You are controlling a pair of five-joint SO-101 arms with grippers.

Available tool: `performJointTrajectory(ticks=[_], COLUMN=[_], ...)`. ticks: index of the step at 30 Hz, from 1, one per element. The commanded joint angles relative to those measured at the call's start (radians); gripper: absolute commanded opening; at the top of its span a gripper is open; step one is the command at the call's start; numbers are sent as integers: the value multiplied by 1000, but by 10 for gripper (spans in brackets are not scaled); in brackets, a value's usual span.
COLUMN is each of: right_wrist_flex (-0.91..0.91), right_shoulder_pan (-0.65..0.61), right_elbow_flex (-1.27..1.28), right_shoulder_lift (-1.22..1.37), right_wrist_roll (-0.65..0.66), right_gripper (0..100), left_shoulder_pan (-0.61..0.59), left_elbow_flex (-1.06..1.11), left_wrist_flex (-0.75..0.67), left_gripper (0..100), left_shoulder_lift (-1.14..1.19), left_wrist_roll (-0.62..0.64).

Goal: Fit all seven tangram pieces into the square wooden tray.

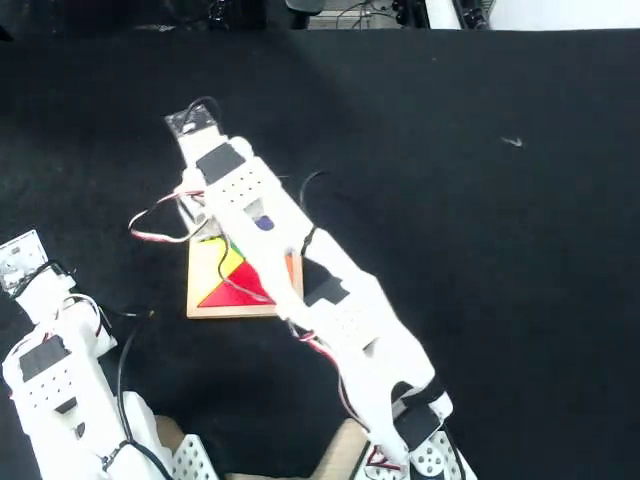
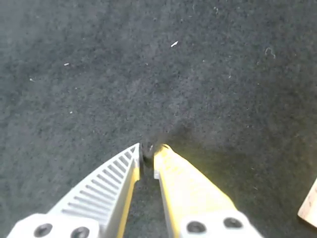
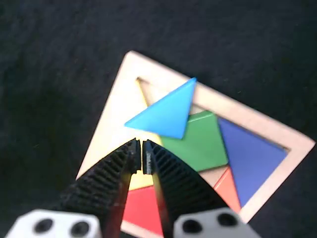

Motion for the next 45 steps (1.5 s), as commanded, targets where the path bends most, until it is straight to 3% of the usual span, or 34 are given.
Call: performJointTrajectory(ticks=[1,5,8,11,21,45], right_wrist_flex=[18,-126,-186,-199,-193,55], right_shoulder_pan=[0,26,25,29,83,146], right_elbow_flex=[-127,-189,-196,-202,-236,-377], right_shoulder_lift=[-39,5,65,104,176,147], right_wrist_roll=[14,17,101,161,167,167], right_gripper=[11,11,11,11,11,11], left_shoulder_pan=[-2,-2,-2,-2,-2,-2], left_elbow_flex=[1,1,2,2,2,4], left_wrist_flex=[-12,-12,-12,-12,-12,-12], left_gripper=[66,66,66,66,66,66], left_shoulder_lift=[-14,-14,-14,-14,-14,-14], left_wrist_roll=[6,6,6,6,6,6])
